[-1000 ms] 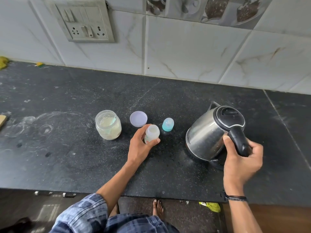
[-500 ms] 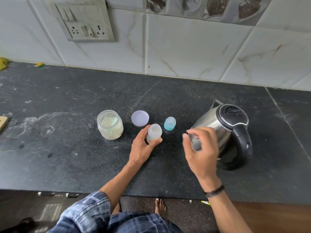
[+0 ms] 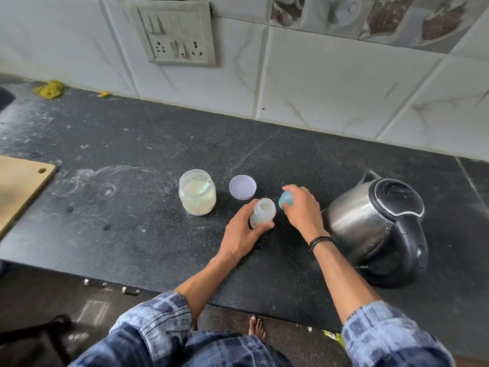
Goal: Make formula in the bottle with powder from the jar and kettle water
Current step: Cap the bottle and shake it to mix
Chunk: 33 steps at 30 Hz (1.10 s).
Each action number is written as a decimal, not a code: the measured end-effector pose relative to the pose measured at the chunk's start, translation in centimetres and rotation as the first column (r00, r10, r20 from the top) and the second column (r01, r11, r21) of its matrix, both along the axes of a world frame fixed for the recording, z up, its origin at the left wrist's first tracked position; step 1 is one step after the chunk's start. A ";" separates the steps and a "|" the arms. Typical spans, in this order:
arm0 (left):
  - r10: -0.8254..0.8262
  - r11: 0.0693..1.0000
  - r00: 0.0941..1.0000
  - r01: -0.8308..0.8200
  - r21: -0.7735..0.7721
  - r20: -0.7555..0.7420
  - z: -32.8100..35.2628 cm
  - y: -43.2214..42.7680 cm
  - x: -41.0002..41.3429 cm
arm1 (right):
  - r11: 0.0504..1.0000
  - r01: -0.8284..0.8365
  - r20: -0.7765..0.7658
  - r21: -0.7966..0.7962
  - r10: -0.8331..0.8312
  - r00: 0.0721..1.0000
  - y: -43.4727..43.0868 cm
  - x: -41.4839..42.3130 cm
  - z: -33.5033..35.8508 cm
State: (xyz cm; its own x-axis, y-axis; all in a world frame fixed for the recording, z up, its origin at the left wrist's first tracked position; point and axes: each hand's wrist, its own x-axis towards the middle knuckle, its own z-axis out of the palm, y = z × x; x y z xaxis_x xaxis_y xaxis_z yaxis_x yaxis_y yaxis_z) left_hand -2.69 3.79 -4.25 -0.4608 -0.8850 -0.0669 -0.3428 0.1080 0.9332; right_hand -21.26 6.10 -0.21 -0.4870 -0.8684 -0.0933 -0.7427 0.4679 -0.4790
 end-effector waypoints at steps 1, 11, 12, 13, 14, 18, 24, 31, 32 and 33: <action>0.000 1.000 1.000 0.000 0.000 -0.001 0.0 0.0 0.0 | 1.000 0.015 -0.003 -0.015 -0.015 1.000 0.0 0.1 0.3; 0.004 1.000 1.000 -0.003 0.016 -0.006 -0.4 -0.1 -0.1 | 0.980 0.090 0.250 -0.180 -0.043 0.967 2.4 1.0 7.7; 0.004 1.000 1.000 -0.004 0.016 -0.011 -0.5 -0.1 -0.1 | 0.982 0.054 0.275 -0.179 -0.002 0.962 2.6 1.2 8.1; 0.005 1.000 1.000 -0.004 0.016 -0.016 -0.5 -0.1 -0.1 | 0.983 0.017 0.299 -0.182 0.039 0.953 2.7 1.4 8.4; 0.004 1.000 1.000 -0.003 0.018 -0.020 -0.5 -0.1 -0.1 | 0.982 -0.017 0.318 -0.186 0.077 0.945 2.8 1.6 8.6; -0.009 1.000 1.000 0.009 0.014 -0.019 -0.5 -0.1 -0.1 | 0.975 -0.128 0.304 -0.181 0.179 0.936 2.6 2.9 8.7; -0.016 1.000 1.000 0.016 -0.007 -0.012 -0.5 -0.2 0.0 | 0.972 -0.218 0.159 -0.089 0.230 0.960 2.3 4.1 8.2; -0.014 1.000 1.000 0.013 -0.025 -0.013 -0.7 -0.3 -0.1 | 0.970 -0.225 0.040 -0.095 0.229 0.973 2.0 4.8 7.6; -0.012 1.000 1.000 0.012 -0.026 -0.014 -0.7 -0.3 -0.1 | 0.970 -0.228 0.017 -0.086 0.231 0.973 1.9 4.8 7.6; -0.011 1.000 1.000 0.010 -0.027 -0.016 -0.7 -0.3 -0.1 | 0.969 -0.239 -0.002 -0.066 0.239 0.971 2.0 4.7 7.6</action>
